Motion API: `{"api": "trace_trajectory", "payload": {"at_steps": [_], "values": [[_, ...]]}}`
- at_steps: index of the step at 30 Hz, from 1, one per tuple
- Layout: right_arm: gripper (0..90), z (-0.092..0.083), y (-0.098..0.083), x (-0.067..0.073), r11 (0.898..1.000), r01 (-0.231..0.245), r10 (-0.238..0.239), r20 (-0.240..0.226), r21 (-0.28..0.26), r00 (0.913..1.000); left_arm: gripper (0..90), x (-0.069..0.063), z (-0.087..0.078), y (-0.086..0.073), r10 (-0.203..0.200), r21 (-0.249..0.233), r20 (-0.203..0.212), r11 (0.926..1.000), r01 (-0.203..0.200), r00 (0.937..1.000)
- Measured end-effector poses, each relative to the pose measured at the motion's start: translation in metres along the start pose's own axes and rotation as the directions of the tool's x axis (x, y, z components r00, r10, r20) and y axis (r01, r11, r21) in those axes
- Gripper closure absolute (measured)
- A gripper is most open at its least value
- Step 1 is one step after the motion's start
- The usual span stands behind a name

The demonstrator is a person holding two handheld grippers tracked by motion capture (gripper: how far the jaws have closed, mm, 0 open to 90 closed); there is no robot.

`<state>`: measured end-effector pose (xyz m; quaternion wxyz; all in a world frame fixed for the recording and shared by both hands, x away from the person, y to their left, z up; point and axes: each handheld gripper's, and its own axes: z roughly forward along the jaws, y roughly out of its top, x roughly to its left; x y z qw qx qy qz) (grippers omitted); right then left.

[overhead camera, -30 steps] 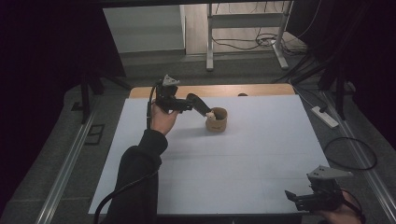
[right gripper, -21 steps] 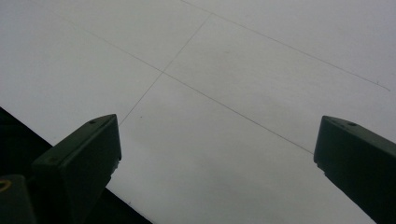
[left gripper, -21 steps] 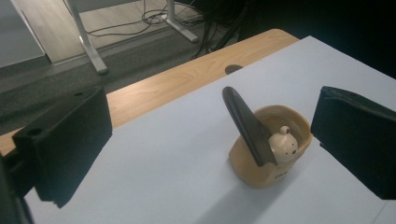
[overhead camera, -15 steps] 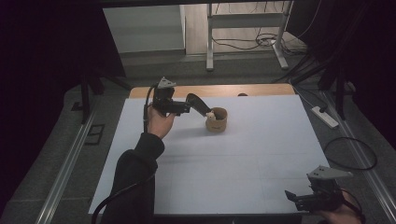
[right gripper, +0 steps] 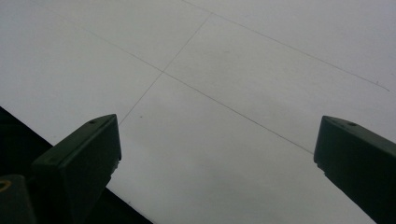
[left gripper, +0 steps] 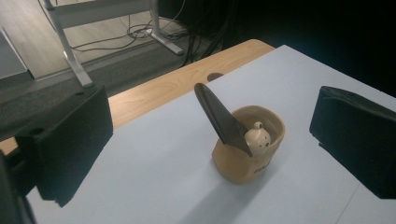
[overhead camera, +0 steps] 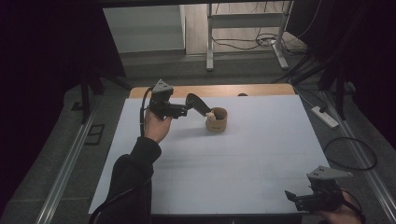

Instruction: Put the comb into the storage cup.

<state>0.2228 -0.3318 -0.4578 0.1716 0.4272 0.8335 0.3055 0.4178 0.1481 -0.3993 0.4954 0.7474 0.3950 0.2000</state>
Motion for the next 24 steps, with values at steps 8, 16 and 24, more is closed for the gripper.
{"api": "trace_trajectory", "payload": {"at_steps": [8, 16, 24], "values": [[0.0, 0.000, 0.000, 0.000, 1.000, -0.001, 0.001, -0.002, -0.004, 1.0000, 1.4, 0.002, -0.006, -0.008, 0.010, -0.012, 0.019, 0.9999, -0.010, 0.9998], [0.0, -0.001, 0.000, -0.001, 1.000, -0.003, 0.003, -0.009, -0.008, 1.0000, 0.0, 0.003, -0.011, -0.016, -0.015, -0.024, 0.024, 0.9996, 0.016, 0.9996], [0.0, 0.000, 0.000, -0.001, 1.000, -0.005, 0.005, -0.014, -0.004, 0.9999, 0.0, 0.004, -0.015, -0.027, -0.034, -0.031, 0.016, 0.9989, 0.034, 0.9993]]}}
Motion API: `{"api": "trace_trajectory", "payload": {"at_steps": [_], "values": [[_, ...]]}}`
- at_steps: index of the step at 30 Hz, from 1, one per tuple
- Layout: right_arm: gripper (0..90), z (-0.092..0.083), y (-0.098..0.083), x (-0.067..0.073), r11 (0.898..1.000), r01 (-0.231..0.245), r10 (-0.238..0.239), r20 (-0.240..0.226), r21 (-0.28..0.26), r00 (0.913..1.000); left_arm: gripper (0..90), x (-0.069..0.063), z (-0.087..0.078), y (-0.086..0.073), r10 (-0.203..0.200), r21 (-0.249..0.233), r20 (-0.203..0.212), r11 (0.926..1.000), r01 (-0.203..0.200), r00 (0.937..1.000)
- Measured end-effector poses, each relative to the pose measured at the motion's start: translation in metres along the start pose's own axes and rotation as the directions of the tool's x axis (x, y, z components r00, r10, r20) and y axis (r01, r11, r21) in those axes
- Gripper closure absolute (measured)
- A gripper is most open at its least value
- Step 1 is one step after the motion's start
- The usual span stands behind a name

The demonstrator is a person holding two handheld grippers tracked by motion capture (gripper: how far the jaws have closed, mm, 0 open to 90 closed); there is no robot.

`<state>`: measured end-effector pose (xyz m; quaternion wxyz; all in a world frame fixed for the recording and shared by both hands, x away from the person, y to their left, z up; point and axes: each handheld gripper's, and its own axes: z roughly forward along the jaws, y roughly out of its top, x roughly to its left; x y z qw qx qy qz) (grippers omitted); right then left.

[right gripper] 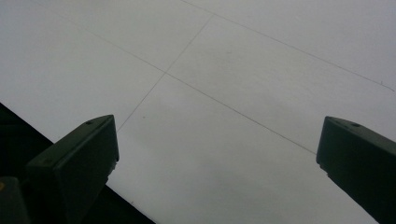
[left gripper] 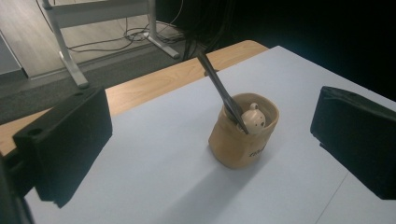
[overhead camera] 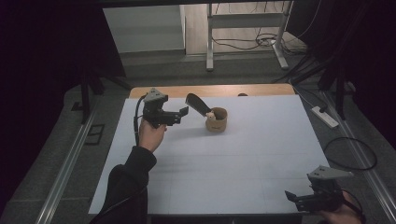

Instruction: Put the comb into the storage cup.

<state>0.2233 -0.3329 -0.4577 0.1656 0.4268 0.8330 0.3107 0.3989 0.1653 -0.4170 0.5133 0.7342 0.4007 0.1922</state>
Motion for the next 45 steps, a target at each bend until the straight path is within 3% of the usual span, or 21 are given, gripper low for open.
{"api": "trace_trajectory", "payload": {"at_steps": [8, 13, 25, 35, 45], "values": [[0.0, 0.000, 0.000, 0.000, 1.000, 0.004, -0.004, -0.004, 0.006, 1.0000, 0.0, 0.000, -0.002, -0.013, -0.017, -0.003, 0.005, 0.9999, 0.017, 0.9998], [0.0, 0.001, 0.000, 0.002, 1.000, 0.011, -0.011, -0.004, 0.009, 0.9999, 0.0, 0.000, -0.003, -0.015, 0.008, 0.012, -0.002, 0.9999, -0.008, 1.0000], [0.0, 0.000, 0.000, 0.002, 1.000, 0.012, -0.012, -0.002, 0.001, 0.9999, 0.0, -0.004, -0.009, -0.018, -0.008, 0.035, -0.004, 0.9993, 0.008, 1.0000], [0.0, -0.001, 0.000, 0.003, 1.000, 0.018, -0.018, -0.002, -0.002, 0.9998, 0.0, -0.007, -0.016, -0.024, -0.046, 0.058, 0.007, 0.9973, 0.045, 0.9989], [0.0, -0.001, 0.000, 0.003, 1.000, 0.021, -0.021, 0.000, -0.007, 0.9998, 0.0, -0.013, -0.023, -0.030, -0.042, 0.085, 0.020, 0.9956, 0.040, 0.9989]]}}
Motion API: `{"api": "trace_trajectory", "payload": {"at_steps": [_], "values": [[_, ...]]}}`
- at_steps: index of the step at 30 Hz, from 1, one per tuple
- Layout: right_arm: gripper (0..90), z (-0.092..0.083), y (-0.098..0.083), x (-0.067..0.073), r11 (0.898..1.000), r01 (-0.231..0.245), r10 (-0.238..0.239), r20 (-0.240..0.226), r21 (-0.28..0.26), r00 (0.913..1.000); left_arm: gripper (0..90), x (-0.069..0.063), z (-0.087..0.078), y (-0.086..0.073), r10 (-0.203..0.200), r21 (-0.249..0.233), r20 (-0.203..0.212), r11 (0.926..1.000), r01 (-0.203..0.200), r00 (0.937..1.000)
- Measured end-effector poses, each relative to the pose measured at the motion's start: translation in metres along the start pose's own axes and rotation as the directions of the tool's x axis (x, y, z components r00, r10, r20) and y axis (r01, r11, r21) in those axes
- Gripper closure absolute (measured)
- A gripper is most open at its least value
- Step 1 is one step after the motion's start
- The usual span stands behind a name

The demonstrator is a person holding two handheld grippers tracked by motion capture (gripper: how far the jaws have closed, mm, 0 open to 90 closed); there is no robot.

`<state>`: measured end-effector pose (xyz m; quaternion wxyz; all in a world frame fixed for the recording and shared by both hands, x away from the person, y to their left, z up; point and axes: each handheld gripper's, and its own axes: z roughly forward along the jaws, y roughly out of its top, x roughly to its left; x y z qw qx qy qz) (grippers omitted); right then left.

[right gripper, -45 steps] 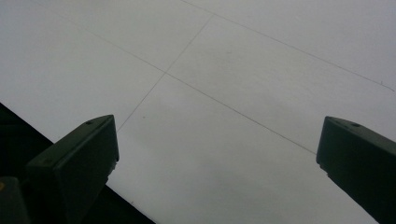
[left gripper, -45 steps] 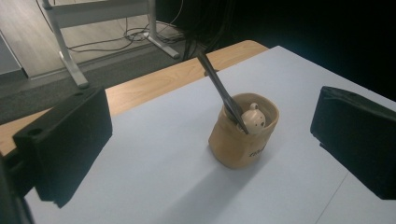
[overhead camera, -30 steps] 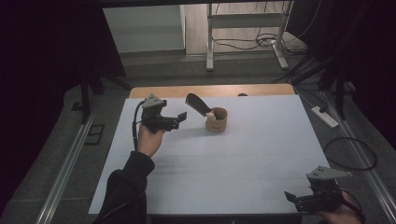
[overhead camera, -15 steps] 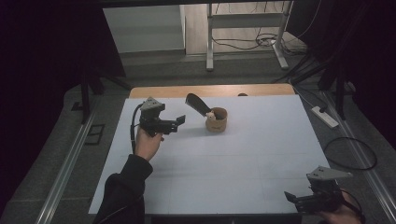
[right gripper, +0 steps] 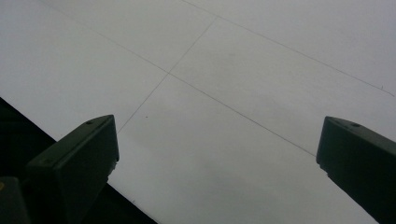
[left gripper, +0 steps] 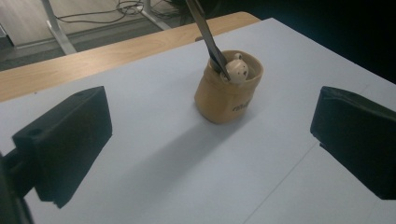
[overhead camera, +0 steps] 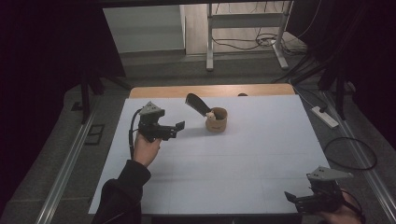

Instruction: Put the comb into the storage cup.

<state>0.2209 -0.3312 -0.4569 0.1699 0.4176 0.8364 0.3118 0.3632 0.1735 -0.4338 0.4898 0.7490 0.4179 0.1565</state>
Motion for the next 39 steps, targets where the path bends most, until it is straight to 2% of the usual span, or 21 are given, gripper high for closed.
{"api": "trace_trajectory", "payload": {"at_steps": [4, 8, 21, 39], "values": [[0.0, 0.000, 0.000, 0.000, 1.000, 0.000, 0.000, 0.000, -0.003, 1.0000, 0.0, -0.001, -0.003, -0.004, -0.006, 0.011, 0.002, 0.9999, 0.006, 1.0000], [0.0, 0.000, 0.000, 0.000, 1.000, 0.002, -0.002, 0.000, -0.003, 1.0000, 0.0, -0.001, -0.007, -0.007, -0.028, 0.012, 0.023, 0.9995, 0.027, 0.9994], [0.0, -0.001, 0.000, 0.000, 1.000, 0.007, -0.007, 0.001, -0.006, 1.0000, 0.0, -0.007, -0.018, -0.019, -0.013, 0.017, 0.004, 0.9998, 0.013, 0.9999], [0.0, -0.001, 0.000, 0.001, 1.000, 0.010, -0.010, 0.002, -0.006, 1.0000, 0.0, -0.024, -0.037, -0.029, 0.000, 0.020, 0.014, 0.9998, 0.000, 0.9999]]}}
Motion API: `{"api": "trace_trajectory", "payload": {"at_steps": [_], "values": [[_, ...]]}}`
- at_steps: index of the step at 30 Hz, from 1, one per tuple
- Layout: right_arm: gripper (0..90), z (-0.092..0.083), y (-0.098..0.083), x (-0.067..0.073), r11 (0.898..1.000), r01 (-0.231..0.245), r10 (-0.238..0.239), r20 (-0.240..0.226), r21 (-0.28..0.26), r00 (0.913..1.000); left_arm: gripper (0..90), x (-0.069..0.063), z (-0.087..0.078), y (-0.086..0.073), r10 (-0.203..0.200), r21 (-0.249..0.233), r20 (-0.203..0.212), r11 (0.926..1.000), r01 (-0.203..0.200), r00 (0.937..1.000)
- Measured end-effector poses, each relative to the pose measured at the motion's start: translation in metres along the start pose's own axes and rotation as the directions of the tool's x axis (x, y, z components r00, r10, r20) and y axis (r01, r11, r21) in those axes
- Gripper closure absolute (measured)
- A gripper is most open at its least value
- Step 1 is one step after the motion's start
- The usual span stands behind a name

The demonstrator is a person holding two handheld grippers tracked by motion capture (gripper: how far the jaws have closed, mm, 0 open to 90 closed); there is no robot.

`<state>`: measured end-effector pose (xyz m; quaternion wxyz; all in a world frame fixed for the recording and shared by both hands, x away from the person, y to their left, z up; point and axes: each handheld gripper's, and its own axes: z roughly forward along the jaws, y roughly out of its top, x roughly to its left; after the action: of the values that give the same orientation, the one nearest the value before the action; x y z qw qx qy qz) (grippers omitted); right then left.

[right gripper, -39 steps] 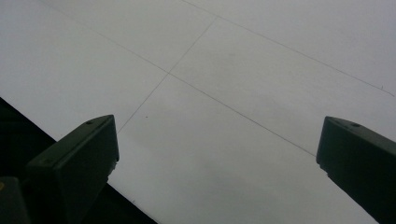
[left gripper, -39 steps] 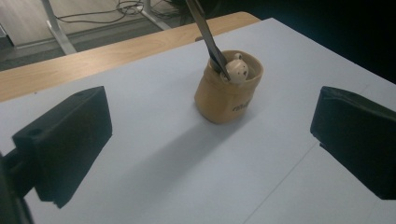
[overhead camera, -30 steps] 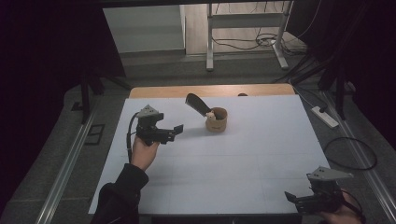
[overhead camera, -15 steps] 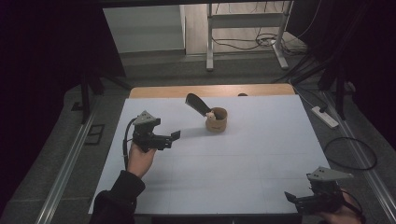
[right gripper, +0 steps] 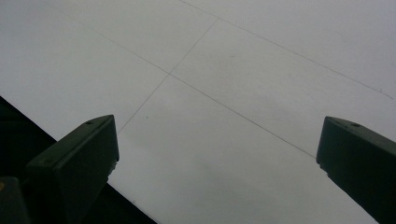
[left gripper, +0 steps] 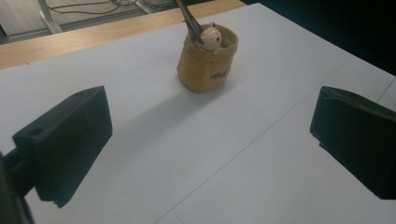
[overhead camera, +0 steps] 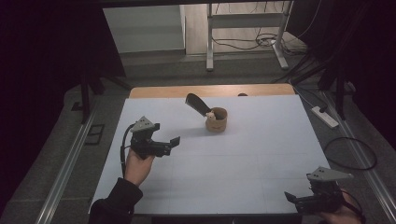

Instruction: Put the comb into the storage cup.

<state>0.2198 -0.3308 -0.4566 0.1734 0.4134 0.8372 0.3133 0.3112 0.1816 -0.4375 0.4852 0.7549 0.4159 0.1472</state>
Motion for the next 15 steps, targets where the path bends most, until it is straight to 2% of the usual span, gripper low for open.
{"api": "trace_trajectory", "payload": {"at_steps": [5, 15], "values": [[0.0, 0.000, 0.000, 0.000, 1.000, 0.001, -0.001, -0.001, -0.001, 1.0000, 0.0, -0.004, -0.006, -0.004, 0.008, 0.002, -0.011, 1.0000, -0.008, 0.9999], [0.0, 0.000, 0.000, 0.000, 1.000, 0.002, -0.002, -0.003, -0.002, 1.0000, 0.0, -0.005, -0.015, -0.013, -0.003, -0.005, -0.013, 1.0000, 0.003, 0.9999]]}}
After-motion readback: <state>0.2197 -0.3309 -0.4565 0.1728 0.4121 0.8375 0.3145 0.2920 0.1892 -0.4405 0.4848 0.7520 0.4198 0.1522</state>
